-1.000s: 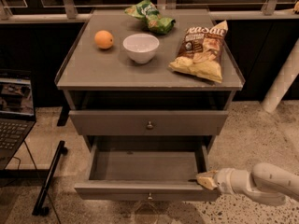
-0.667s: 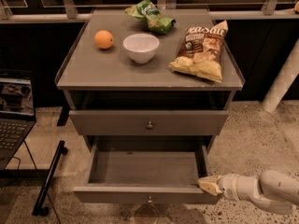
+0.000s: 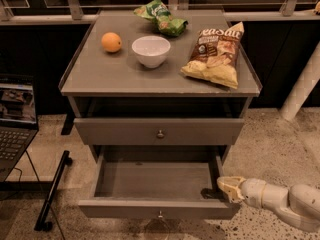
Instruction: Open middle drawer
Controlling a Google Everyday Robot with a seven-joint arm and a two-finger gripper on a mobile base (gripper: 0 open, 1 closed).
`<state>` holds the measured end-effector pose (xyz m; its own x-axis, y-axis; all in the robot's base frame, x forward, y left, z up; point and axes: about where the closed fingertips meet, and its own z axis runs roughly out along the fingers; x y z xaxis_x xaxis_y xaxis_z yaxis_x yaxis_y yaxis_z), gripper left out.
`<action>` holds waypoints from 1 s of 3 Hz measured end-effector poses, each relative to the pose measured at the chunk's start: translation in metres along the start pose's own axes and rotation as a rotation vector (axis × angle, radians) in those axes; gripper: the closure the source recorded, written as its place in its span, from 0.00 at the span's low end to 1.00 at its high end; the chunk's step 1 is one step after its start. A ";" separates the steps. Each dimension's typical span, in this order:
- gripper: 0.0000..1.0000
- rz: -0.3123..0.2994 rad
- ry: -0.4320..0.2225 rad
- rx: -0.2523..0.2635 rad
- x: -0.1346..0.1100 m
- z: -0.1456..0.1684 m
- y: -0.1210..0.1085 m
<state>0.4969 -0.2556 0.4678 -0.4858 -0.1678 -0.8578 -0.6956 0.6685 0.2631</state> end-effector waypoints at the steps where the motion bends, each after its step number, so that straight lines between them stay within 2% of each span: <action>1: 0.82 -0.014 -0.006 -0.007 -0.004 0.003 0.002; 3: 0.34 -0.013 -0.005 -0.007 -0.003 0.003 0.002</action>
Offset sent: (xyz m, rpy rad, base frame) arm 0.0023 0.0041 0.0032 -0.0009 -0.0173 0.0102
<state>0.4985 -0.2512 0.4699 -0.4734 -0.1728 -0.8637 -0.7058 0.6611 0.2546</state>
